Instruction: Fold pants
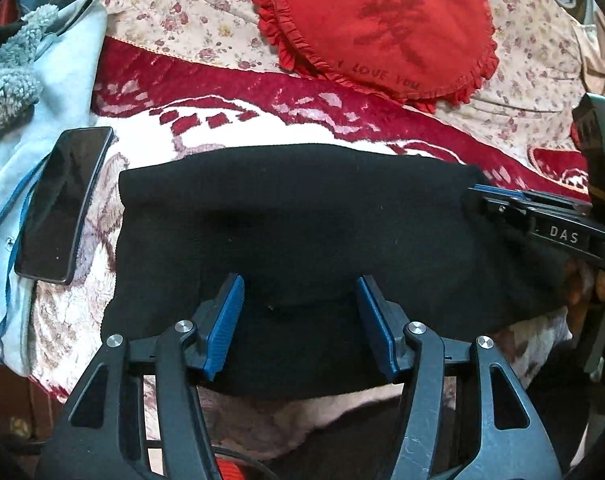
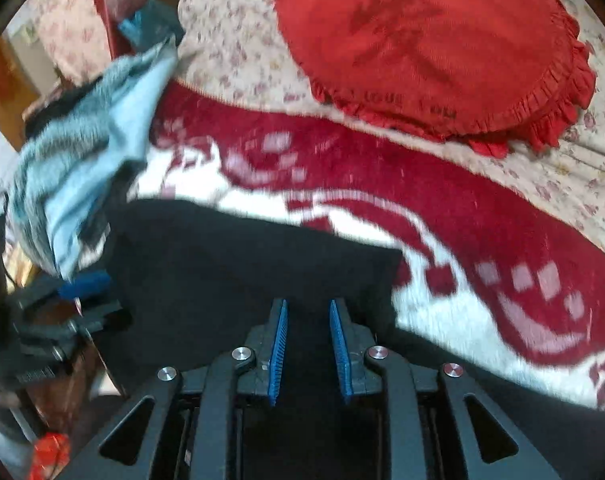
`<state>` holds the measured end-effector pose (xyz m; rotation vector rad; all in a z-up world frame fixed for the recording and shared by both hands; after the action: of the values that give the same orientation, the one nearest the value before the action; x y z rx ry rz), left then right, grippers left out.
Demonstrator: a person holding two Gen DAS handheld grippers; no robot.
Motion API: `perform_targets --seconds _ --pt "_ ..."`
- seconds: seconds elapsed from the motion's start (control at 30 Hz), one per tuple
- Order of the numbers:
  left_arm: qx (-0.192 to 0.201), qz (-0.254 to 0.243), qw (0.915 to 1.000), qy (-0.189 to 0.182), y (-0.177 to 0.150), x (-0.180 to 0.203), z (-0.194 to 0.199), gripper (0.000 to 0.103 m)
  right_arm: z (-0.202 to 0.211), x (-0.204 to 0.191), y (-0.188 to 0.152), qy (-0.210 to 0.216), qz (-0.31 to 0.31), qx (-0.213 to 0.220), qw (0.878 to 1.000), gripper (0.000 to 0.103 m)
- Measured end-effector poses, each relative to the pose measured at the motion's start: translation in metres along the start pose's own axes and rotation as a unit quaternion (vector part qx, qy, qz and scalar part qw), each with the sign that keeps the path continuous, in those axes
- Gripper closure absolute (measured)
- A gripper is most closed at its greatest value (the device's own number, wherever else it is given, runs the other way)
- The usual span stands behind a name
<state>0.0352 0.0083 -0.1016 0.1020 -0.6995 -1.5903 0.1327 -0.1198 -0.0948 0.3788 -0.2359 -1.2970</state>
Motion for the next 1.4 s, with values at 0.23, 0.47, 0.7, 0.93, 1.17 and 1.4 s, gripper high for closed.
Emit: perform_targets --seconds 0.23,0.47,0.7,0.93,1.17,1.4 --pt "0.005 -0.035 0.9994 -0.006 0.011 0.029 0.008 0.045 0.047 0.022 -0.015 0.001 -0.013 0.019 1.000 0.078" --pt "-0.002 -0.062 0.9976 -0.031 0.020 0.067 0.003 0.045 0.084 0.080 -0.055 -0.053 -0.020 0.006 0.998 0.077" --pt "-0.027 -0.082 0.9953 -0.045 0.024 0.101 -0.016 0.045 0.095 0.124 -0.084 -0.081 -0.049 0.006 0.996 0.076" --pt "-0.045 -0.109 0.9914 -0.058 0.028 0.135 -0.035 0.045 0.103 0.192 -0.135 -0.143 -0.103 -0.019 0.984 0.075" --pt "-0.072 -0.148 0.9829 -0.084 0.026 0.185 -0.057 0.045 0.148 0.253 -0.169 -0.159 -0.208 0.030 0.965 0.073" --pt "-0.094 -0.179 0.9748 -0.095 0.020 0.223 -0.076 0.045 0.132 0.262 -0.162 -0.138 -0.216 0.023 0.966 0.074"
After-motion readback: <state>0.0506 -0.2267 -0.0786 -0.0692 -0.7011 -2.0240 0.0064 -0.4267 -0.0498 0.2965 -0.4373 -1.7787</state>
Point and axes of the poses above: each gripper's, at about its wrist camera, not at the fingertips, and z roughly against the way its jaws point, x to its right, y to its top, the point moved 6 cm from there along -z, roughly the way its jaws point, and after that the axes turned 13 degrees about -y, right-handed, at the moved point
